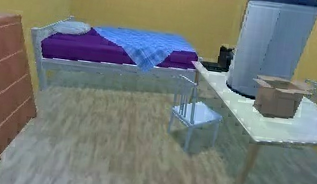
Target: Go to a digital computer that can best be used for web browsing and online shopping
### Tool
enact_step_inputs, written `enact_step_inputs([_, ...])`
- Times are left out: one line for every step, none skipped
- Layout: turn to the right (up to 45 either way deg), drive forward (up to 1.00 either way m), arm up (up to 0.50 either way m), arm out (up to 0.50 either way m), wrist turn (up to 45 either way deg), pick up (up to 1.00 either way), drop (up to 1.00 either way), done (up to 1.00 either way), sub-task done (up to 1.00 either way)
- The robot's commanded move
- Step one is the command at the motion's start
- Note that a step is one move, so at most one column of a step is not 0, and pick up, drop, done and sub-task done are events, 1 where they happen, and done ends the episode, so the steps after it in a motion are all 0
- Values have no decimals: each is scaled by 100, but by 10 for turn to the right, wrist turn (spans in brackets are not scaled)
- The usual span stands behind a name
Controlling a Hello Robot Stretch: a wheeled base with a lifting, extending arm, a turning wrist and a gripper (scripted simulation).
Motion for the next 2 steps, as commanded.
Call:
enact_step_inputs([0,100,0,0,0,0,0,0,0])
enact_step_inputs([0,65,0,0,0,0,0,0,0])
